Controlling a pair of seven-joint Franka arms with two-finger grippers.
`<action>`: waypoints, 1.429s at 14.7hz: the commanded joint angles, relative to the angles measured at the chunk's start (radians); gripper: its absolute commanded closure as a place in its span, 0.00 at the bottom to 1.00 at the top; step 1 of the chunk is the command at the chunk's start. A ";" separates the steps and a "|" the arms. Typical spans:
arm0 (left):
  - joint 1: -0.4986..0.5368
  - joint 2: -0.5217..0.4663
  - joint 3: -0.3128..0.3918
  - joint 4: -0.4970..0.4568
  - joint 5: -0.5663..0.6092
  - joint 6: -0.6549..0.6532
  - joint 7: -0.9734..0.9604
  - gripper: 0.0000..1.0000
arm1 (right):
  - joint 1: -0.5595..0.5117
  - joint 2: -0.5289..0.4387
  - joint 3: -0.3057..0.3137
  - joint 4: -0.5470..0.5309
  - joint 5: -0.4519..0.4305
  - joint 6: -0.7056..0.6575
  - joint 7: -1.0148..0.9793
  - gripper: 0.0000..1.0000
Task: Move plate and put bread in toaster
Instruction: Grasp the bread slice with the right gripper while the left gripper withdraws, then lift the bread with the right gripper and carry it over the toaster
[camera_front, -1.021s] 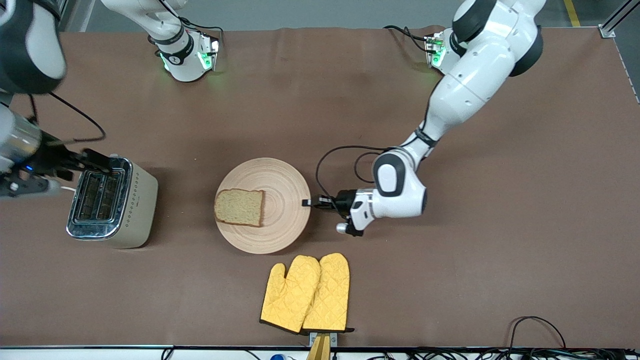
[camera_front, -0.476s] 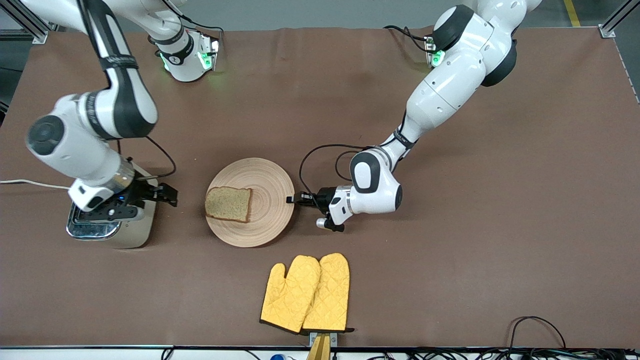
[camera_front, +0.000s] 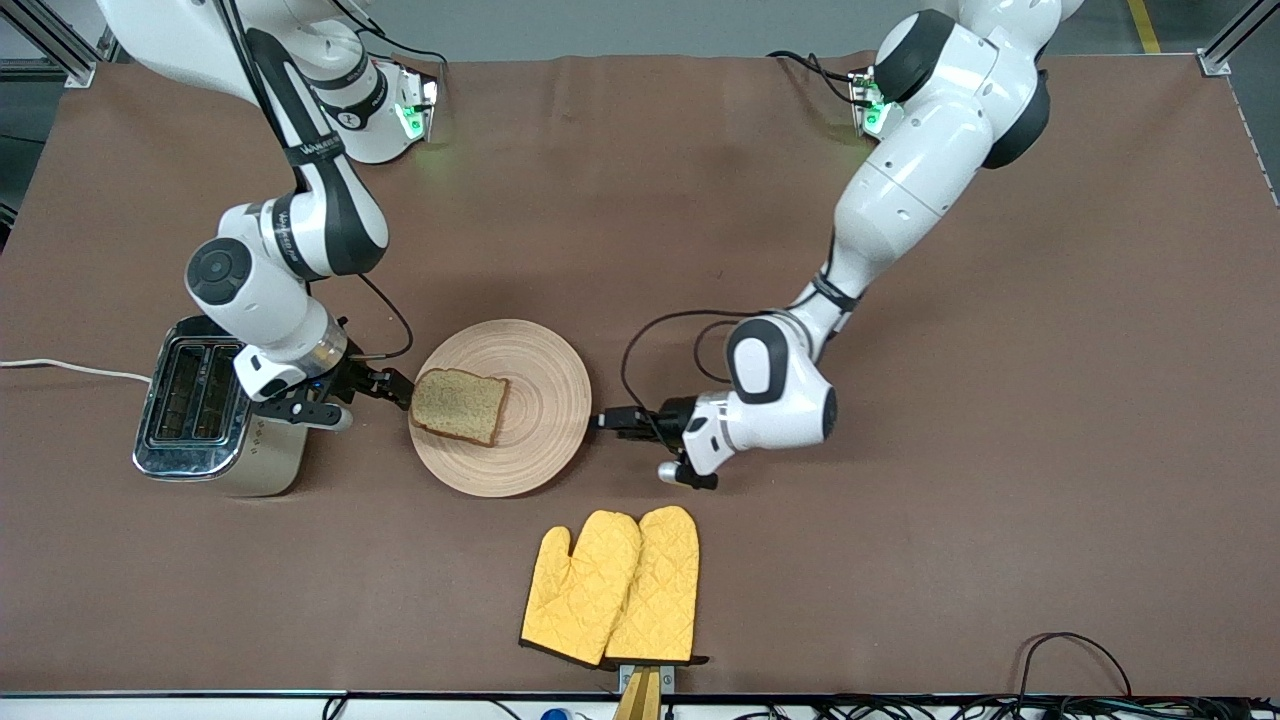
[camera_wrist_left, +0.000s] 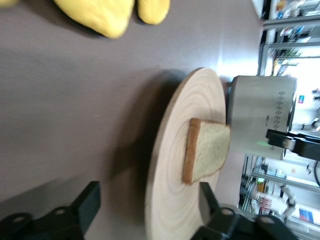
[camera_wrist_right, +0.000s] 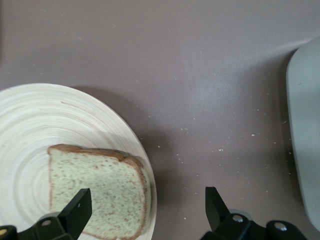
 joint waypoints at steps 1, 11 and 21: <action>0.124 -0.047 0.013 -0.013 0.132 -0.198 -0.055 0.00 | 0.014 -0.008 -0.007 -0.047 0.006 0.042 0.038 0.00; 0.454 -0.231 0.014 0.088 0.767 -0.619 -0.047 0.00 | 0.066 0.051 -0.012 -0.052 -0.004 0.093 0.076 0.11; 0.434 -0.719 0.056 0.083 1.030 -0.917 -0.315 0.00 | 0.080 0.066 -0.012 -0.090 -0.008 0.167 0.075 0.47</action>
